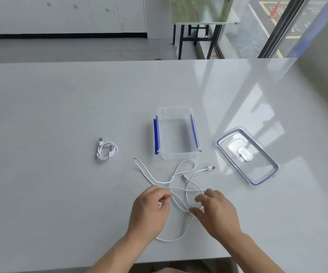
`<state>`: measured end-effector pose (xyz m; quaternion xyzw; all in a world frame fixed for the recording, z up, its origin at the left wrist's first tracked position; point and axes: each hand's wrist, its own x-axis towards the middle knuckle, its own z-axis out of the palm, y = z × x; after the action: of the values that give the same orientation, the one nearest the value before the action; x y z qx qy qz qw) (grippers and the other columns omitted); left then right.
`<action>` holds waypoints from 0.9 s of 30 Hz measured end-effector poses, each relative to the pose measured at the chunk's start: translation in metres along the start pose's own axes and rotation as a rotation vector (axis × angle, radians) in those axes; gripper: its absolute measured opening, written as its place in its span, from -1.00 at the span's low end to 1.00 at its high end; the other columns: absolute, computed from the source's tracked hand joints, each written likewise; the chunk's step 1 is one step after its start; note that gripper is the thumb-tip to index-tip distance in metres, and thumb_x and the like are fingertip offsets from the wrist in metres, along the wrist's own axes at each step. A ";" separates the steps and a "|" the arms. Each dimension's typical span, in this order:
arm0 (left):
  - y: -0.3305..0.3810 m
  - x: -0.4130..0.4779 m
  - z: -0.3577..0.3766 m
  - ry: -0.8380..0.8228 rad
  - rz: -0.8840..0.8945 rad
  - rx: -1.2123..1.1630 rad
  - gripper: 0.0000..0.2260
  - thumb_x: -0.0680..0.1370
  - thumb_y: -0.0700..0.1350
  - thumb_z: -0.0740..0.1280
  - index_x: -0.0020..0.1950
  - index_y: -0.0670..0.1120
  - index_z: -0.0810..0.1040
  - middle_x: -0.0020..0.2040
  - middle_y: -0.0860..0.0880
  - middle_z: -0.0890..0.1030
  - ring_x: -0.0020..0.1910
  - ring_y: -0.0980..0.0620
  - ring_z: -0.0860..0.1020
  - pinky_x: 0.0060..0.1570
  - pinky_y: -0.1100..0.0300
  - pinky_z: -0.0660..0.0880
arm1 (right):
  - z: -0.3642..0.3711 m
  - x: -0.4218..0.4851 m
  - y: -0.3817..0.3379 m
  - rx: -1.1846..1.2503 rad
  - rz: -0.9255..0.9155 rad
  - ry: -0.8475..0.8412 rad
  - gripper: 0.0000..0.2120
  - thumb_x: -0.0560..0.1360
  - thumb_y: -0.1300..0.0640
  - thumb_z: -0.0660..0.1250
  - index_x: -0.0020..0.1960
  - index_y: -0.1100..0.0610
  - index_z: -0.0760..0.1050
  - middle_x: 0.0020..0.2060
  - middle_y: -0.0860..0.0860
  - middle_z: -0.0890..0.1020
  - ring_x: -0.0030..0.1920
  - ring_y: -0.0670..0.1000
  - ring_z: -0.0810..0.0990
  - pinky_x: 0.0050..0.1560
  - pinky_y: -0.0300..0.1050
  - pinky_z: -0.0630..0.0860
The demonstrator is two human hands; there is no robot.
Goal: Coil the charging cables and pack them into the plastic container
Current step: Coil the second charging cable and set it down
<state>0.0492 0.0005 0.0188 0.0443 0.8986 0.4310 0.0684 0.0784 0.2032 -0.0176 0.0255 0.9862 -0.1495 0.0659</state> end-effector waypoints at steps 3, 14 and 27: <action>0.004 -0.002 0.005 -0.033 -0.022 -0.020 -0.79 0.49 -0.25 0.38 -0.08 0.05 0.71 -0.15 0.16 0.66 -0.20 0.24 0.56 -0.18 0.40 0.47 | 0.003 0.007 0.000 0.110 0.092 0.065 -0.76 0.46 -0.14 0.45 0.04 -0.03 0.59 -0.13 -0.09 0.58 -0.05 0.02 0.61 -0.30 -0.08 0.53; 0.029 -0.006 -0.005 -0.097 -0.158 -0.145 -0.82 0.52 -0.21 0.38 -0.06 0.04 0.72 -0.13 0.18 0.69 -0.12 0.26 0.59 -0.16 0.46 0.44 | -0.051 0.032 -0.004 0.790 0.359 0.136 -0.91 0.55 0.20 0.32 -0.13 0.10 0.54 -0.25 -0.01 0.70 -0.15 0.07 0.66 -0.08 0.06 0.56; 0.138 0.023 -0.055 0.001 -0.159 -1.172 -0.71 0.68 -0.15 0.15 0.04 -0.26 0.63 0.07 -0.28 0.70 0.13 -0.31 0.64 0.27 -0.21 0.50 | -0.148 0.022 -0.073 0.833 -0.368 0.327 -0.87 0.54 0.26 0.42 -0.01 0.04 0.60 -0.24 -0.13 0.68 -0.27 -0.01 0.65 -0.21 -0.19 0.57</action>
<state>0.0203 0.0470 0.1587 -0.0683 0.5113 0.8492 0.1133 0.0332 0.1783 0.1410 -0.1019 0.8282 -0.5348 -0.1331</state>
